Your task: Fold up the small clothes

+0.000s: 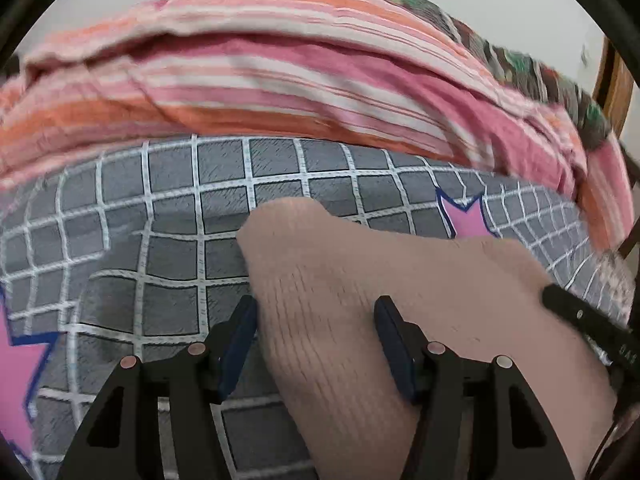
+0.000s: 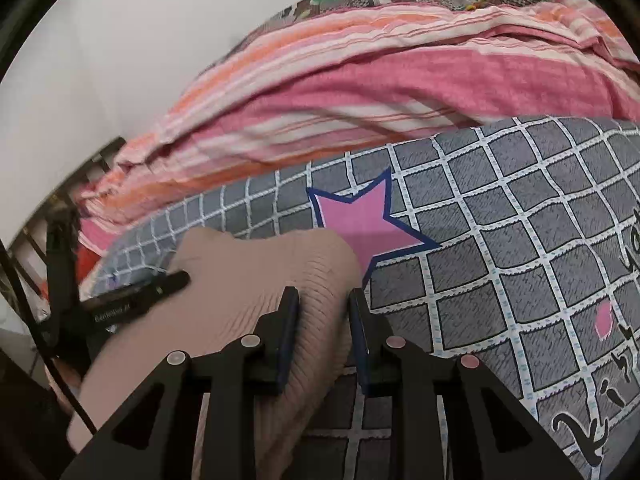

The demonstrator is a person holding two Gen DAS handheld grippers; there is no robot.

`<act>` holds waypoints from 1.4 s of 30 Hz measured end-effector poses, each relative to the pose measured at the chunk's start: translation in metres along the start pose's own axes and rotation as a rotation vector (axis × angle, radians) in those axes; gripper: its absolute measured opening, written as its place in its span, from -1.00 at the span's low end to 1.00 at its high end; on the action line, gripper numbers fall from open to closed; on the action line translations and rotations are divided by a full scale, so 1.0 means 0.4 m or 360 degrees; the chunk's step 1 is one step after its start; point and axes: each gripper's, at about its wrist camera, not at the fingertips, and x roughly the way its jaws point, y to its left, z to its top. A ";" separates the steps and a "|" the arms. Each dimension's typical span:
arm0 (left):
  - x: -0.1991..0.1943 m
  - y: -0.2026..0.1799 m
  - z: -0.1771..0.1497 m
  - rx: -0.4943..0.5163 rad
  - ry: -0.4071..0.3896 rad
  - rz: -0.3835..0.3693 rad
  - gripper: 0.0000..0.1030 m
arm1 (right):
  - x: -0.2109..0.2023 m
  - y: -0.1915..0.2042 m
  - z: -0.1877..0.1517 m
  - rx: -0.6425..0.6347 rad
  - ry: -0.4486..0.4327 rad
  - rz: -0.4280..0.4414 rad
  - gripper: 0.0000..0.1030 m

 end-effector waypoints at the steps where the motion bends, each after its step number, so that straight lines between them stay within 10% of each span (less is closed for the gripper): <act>1: -0.012 -0.016 -0.006 0.0026 0.0000 0.0008 0.13 | -0.003 0.001 0.000 -0.0002 -0.0001 0.0016 -0.49; 21: -0.238 -0.109 -0.212 0.0003 0.0081 -0.0088 0.14 | -0.064 0.063 0.002 -0.0125 0.0061 0.0095 -0.39; 29: -0.237 -0.126 -0.264 -0.0004 0.0063 -0.0097 0.28 | -0.133 0.141 -0.106 -0.0405 0.0108 -0.0077 -0.41; 42: -0.249 -0.126 -0.273 0.0019 0.0021 -0.0068 0.28 | -0.134 0.140 -0.115 -0.0295 0.0192 -0.0213 -0.53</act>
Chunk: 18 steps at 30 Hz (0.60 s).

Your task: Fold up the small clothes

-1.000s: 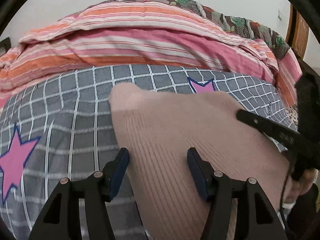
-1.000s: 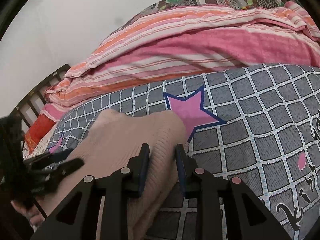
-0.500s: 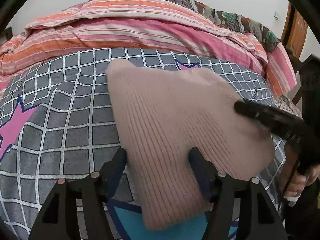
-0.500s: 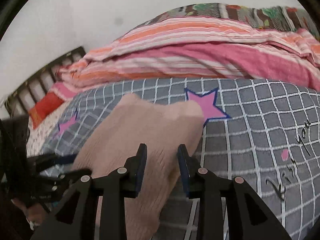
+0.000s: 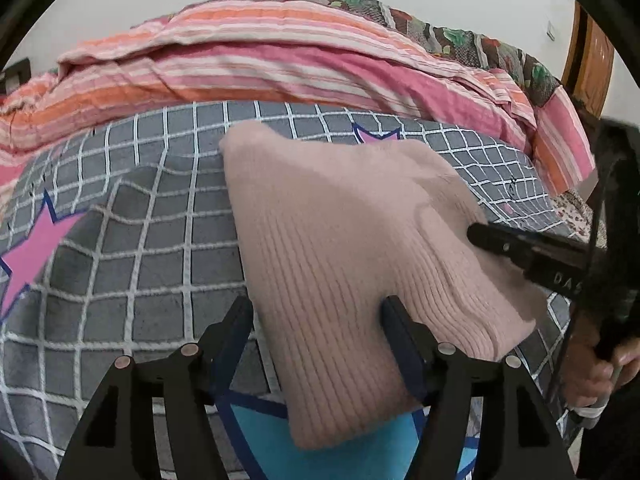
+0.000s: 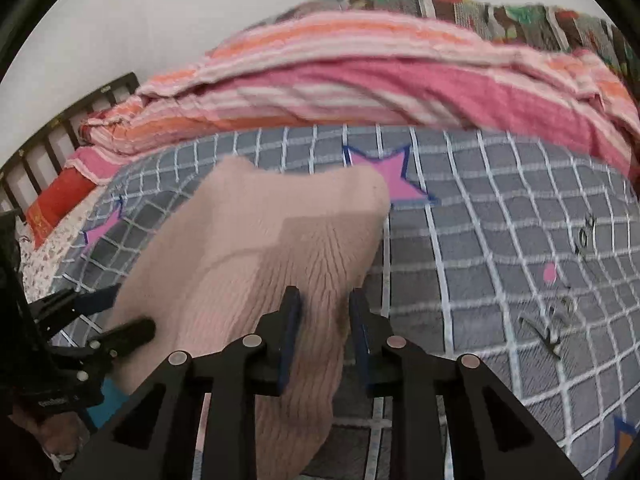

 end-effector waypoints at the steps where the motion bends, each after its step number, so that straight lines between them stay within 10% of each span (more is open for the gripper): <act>1: -0.003 0.003 -0.006 -0.0012 0.0001 -0.0013 0.28 | 0.004 -0.003 -0.010 0.0004 0.0013 -0.0008 -0.53; 18: -0.005 0.064 0.067 -0.0142 -0.0043 -0.0076 0.26 | -0.030 -0.008 0.024 0.0183 -0.0076 0.0022 -0.53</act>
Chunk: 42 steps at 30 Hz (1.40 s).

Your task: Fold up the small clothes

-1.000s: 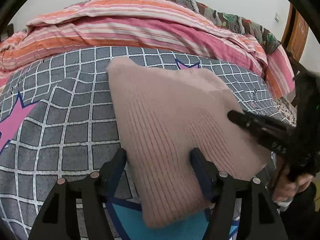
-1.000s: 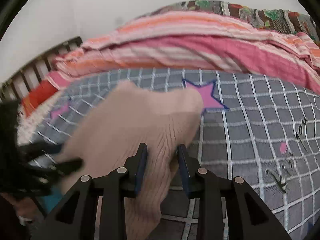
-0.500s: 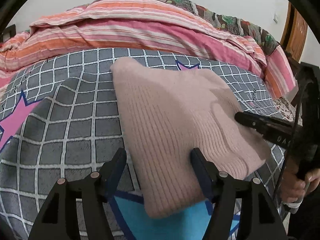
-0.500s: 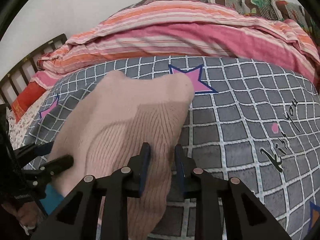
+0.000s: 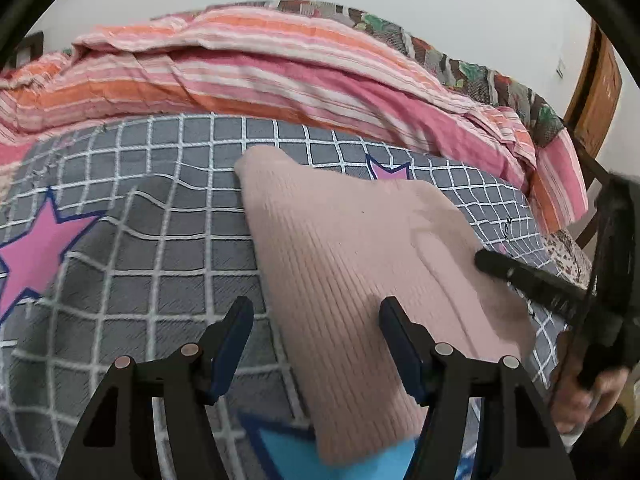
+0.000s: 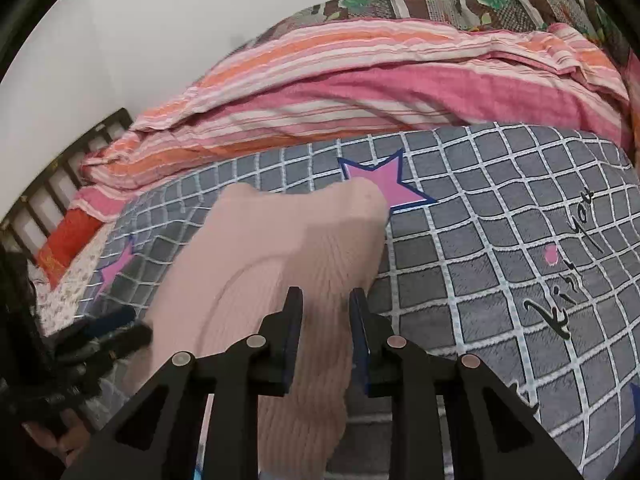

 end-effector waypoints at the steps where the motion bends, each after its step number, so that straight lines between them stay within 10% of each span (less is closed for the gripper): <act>1: 0.012 0.001 -0.001 0.0000 0.0012 0.0009 0.28 | 0.012 0.001 -0.002 -0.0017 0.0002 -0.0046 -0.53; 21: -0.040 0.002 -0.039 -0.0034 0.0028 0.0030 0.24 | 0.048 -0.033 -0.013 0.0115 -0.0004 -0.0004 -0.78; 42: -0.397 -0.179 -0.103 0.0077 -0.0163 0.0324 0.53 | -0.378 0.038 -0.131 0.0019 -0.0038 -0.0338 0.06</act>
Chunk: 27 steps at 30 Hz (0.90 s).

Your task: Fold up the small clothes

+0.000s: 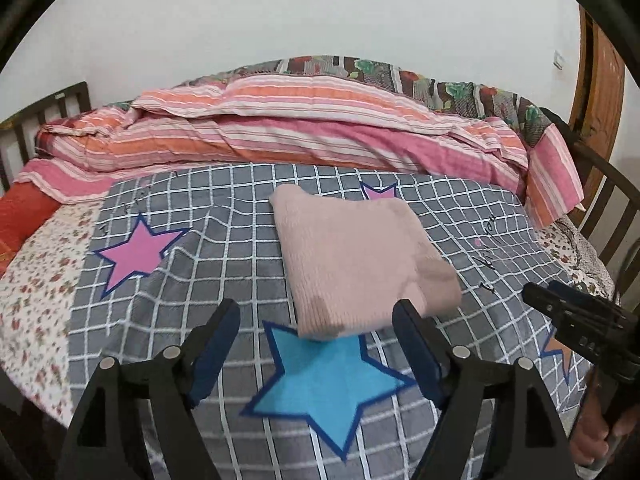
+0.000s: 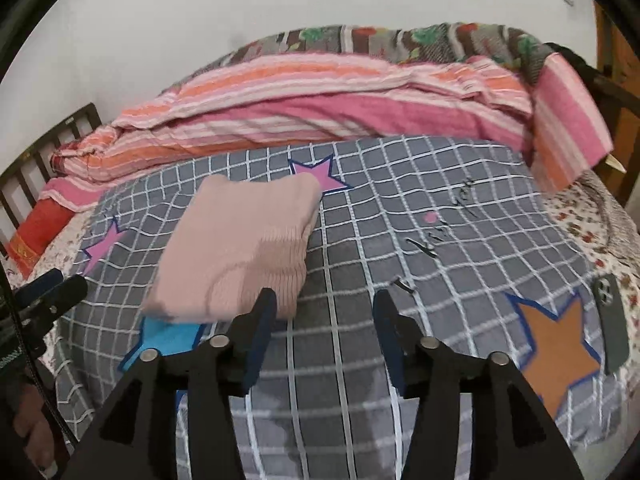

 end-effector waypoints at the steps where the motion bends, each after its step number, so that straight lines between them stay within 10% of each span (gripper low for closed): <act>1: -0.012 -0.004 -0.006 -0.0002 0.0005 0.0009 0.53 | -0.021 -0.002 -0.005 0.0003 -0.0008 -0.0001 0.21; 6: -0.084 -0.026 -0.038 -0.0013 -0.0016 0.0060 0.54 | -0.128 -0.006 -0.043 -0.0019 -0.0109 0.0028 0.90; 27: -0.179 -0.070 -0.089 0.0029 -0.0060 0.0082 0.54 | -0.241 -0.028 -0.118 -0.0028 -0.0162 -0.0068 0.91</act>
